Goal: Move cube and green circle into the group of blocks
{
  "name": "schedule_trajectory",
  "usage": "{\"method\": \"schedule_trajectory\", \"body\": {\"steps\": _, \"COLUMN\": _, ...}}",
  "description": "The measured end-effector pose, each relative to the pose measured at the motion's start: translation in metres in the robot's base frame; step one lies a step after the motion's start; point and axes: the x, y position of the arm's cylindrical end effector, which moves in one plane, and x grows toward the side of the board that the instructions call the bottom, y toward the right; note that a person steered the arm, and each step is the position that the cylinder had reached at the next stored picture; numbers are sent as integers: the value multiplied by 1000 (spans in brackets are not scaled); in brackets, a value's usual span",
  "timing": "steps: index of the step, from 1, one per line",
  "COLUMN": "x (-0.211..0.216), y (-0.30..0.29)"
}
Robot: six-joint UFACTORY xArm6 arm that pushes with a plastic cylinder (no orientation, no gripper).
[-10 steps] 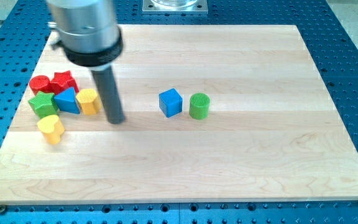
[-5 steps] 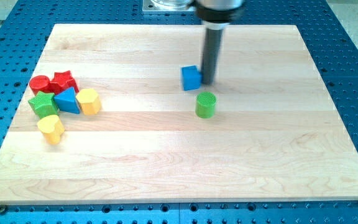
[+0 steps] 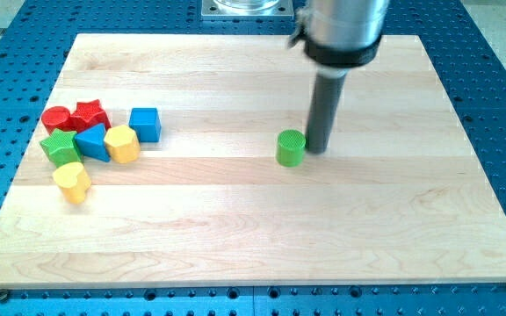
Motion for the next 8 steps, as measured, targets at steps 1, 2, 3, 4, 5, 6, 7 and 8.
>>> {"method": "schedule_trajectory", "body": {"steps": 1, "x": 64, "y": -66}}
{"method": "schedule_trajectory", "body": {"steps": 2, "x": 79, "y": -89}}
{"method": "schedule_trajectory", "body": {"steps": 3, "x": 48, "y": -21}}
{"method": "schedule_trajectory", "body": {"steps": 4, "x": 8, "y": -8}}
{"method": "schedule_trajectory", "body": {"steps": 5, "x": 12, "y": -77}}
{"method": "schedule_trajectory", "body": {"steps": 6, "x": 56, "y": -177}}
{"method": "schedule_trajectory", "body": {"steps": 7, "x": 96, "y": -253}}
{"method": "schedule_trajectory", "body": {"steps": 8, "x": 85, "y": -289}}
